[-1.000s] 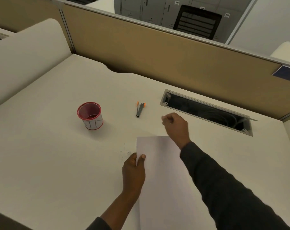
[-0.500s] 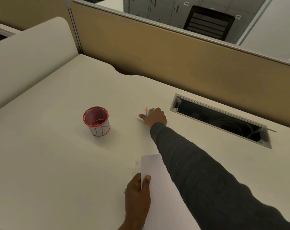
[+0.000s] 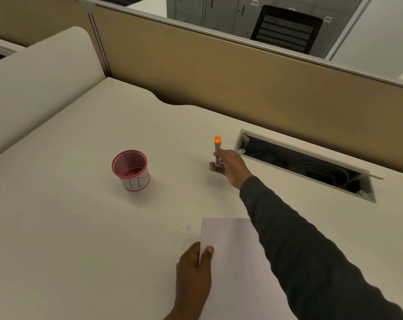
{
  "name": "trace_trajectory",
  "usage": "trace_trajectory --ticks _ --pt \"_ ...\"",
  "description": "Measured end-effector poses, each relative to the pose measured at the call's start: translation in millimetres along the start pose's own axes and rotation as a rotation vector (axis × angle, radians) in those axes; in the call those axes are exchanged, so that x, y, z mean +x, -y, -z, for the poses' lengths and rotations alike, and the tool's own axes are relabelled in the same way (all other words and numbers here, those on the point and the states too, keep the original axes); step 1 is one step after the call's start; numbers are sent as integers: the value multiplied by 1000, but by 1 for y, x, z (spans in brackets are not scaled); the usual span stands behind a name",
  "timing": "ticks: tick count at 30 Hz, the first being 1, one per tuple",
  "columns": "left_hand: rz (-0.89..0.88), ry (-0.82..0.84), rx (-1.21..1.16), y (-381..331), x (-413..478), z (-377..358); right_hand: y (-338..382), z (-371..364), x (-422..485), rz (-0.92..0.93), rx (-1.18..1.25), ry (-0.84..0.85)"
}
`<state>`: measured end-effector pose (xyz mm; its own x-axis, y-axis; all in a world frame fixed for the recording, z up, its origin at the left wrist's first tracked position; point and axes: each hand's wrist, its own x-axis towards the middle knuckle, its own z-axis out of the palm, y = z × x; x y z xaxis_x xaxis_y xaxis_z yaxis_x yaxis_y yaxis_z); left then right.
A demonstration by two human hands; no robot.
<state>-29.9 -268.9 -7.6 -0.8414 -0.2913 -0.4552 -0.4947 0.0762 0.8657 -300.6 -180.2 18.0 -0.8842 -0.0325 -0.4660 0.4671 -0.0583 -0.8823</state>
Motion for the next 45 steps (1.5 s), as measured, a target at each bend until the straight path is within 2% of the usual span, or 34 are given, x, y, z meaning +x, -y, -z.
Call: trace_trajectory --ticks 2,4,9,13,26,31,36,41,45 --pt "-33 14 26 -2 -1 -3 8 22 -30 33 197 101" --pt "-68 21 53 -5 -3 -7 14 47 -60 79 280 213" --pt "-121 104 120 -15 -11 -22 29 113 -132 156 267 344" --pt "-147 175 139 -24 -21 -35 37 159 -183 36 196 422" --pt "-226 451 160 -51 -54 -69 36 233 -273 135 -208 265" --pt "-243 510 138 -58 -64 -77 32 244 -274 53 -223 120" --pt "-277 513 172 -60 -70 -81 35 239 -286 171 -525 126" --pt "-316 506 195 -63 -73 -82 46 236 -280 411 -1211 182" --pt "-356 498 253 -64 -74 -82 53 225 -276 450 -1529 267"
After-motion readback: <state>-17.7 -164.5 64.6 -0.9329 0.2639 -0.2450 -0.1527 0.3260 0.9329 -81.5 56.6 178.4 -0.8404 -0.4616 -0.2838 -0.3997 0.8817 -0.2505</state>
